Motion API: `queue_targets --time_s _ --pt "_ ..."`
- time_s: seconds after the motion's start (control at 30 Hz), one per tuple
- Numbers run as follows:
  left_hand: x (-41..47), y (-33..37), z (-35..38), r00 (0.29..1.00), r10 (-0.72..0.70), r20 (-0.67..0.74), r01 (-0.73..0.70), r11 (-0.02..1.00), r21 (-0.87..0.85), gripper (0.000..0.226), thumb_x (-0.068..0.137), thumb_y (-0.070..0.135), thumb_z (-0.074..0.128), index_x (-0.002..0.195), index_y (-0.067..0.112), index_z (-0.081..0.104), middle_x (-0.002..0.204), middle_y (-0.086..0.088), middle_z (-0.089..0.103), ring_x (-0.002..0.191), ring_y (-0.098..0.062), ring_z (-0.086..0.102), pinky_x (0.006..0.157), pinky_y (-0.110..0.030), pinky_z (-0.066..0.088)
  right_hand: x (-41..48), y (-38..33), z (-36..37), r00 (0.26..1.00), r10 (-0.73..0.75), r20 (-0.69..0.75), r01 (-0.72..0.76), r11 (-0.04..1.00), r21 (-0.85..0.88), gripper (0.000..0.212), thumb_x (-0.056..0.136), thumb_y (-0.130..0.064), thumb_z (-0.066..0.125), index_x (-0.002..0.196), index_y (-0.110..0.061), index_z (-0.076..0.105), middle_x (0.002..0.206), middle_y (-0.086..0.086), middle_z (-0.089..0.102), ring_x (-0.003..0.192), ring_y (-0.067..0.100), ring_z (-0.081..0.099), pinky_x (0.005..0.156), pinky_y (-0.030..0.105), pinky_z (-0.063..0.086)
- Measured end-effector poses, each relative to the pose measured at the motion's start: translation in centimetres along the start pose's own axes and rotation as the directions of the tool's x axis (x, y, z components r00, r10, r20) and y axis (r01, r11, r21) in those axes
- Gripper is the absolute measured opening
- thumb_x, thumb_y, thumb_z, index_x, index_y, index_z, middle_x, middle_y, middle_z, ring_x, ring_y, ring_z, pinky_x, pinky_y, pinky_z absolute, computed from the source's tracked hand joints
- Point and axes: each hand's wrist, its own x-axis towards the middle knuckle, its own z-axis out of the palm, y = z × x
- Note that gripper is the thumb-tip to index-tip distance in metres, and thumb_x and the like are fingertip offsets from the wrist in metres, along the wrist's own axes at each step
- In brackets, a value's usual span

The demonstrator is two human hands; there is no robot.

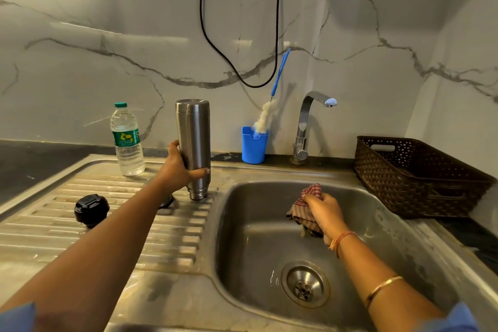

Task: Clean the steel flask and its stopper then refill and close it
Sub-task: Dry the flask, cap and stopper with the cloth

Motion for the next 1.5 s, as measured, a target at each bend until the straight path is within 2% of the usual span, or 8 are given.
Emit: queue_targets --time_s 0.13,0.3,0.43,0.57,0.73,0.97,1.3,1.5 --pt "-0.4 0.0 0.4 0.996 0.04 -0.077 -0.043 0.998 -0.037 0.114 0.075 0.029 0.078 0.149 0.021 -0.009 0.152 -0.018 0.028 0.137 -0.035 0.032 0.111 -0.053 0.03 0.1 0.2 0.0 1.0 0.001 0.001 -0.001 1.0 0.0 0.019 0.088 -0.03 0.057 0.097 -0.014 0.062 0.089 0.012 0.07 0.081 0.032 0.068 0.078 0.051 0.056" --pt "-2.8 -0.1 1.1 0.898 0.112 -0.426 -0.163 0.983 -0.087 0.077 0.09 0.043 0.056 0.149 0.018 0.011 0.148 -0.014 0.034 0.128 -0.034 0.043 0.097 -0.04 0.038 0.3 0.6 -0.2 1.0 0.014 -0.005 -0.014 1.0 -0.016 0.021 0.087 -0.03 0.058 0.098 -0.012 0.061 0.089 0.013 0.069 0.08 0.034 0.067 0.076 0.053 0.056" --pt "-4.6 -2.1 0.6 0.805 0.076 -0.588 -0.147 0.986 -0.073 0.047 0.096 0.012 0.049 0.14 0.014 0.031 0.134 -0.009 0.051 0.104 -0.028 0.055 0.082 -0.033 0.039 0.3 0.9 -0.3 0.999 0.033 0.01 -0.033 0.999 -0.02 0.02 0.087 -0.03 0.059 0.097 -0.012 0.061 0.09 0.013 0.069 0.082 0.033 0.067 0.077 0.052 0.056" --pt "-6.1 -3.2 -1.7 0.736 0.01 -0.677 -0.097 0.991 -0.091 0.041 0.09 -0.003 0.04 0.129 0.01 0.045 0.124 -0.011 0.058 0.111 -0.029 0.055 0.088 -0.035 0.042 0.3 1.0 -0.2 0.998 0.052 0.033 -0.051 0.999 -0.012 0.02 0.087 -0.029 0.06 0.097 -0.011 0.061 0.09 0.013 0.069 0.082 0.033 0.068 0.075 0.05 0.057" --pt "-7.9 -3.3 -4.4 0.716 0.125 -0.687 0.076 0.964 0.255 0.036 0.089 0.002 0.049 0.124 0.01 0.054 0.129 -0.021 0.048 0.121 -0.038 0.041 0.1 -0.045 0.035 0.3 1.2 0.0 0.997 0.058 0.059 -0.057 0.998 -0.017 0.022 0.087 -0.028 0.061 0.099 -0.009 0.061 0.088 0.014 0.07 0.078 0.033 0.068 0.068 0.047 0.059" --pt "-7.7 -5.9 -6.9 0.796 -0.312 -0.518 0.524 0.783 0.334 0.072 0.082 0.028 0.07 0.143 0.026 0.031 0.156 -0.021 0.003 0.144 -0.04 -0.001 0.115 -0.054 0.005 -0.7 0.6 -0.1 0.995 0.052 0.082 -0.053 0.998 0.015 0.02 0.091 -0.022 0.058 0.102 -0.006 0.06 0.083 0.012 0.067 0.064 0.024 0.065 0.045 0.026 0.049" --pt "-7.7 -7.8 -7.4 0.784 -0.287 -0.551 0.514 0.798 0.316 0.056 0.087 0.018 0.065 0.138 0.015 0.044 0.133 -0.026 0.039 0.121 -0.046 0.039 0.1 -0.051 0.035 -1.6 0.0 -0.3 0.987 0.068 0.147 -0.078 0.995 0.062 0.02 0.092 -0.021 0.057 0.102 -0.004 0.058 0.084 0.018 0.068 0.056 0.029 0.064 0.043 0.033 0.053" --pt "-9.3 -3.3 -4.1 0.863 -0.196 -0.465 0.422 0.786 0.452 0.061 0.08 0.048 0.068 0.126 0.013 0.049 0.12 -0.021 0.049 0.111 -0.041 0.05 0.088 -0.046 0.045 -1.6 0.0 -0.5 0.975 0.121 0.186 -0.141 0.985 0.099 0.027 0.093 -0.023 0.057 0.109 -0.001 0.059 0.09 0.023 0.069 0.048 0.025 0.065 0.039 0.029 0.05"
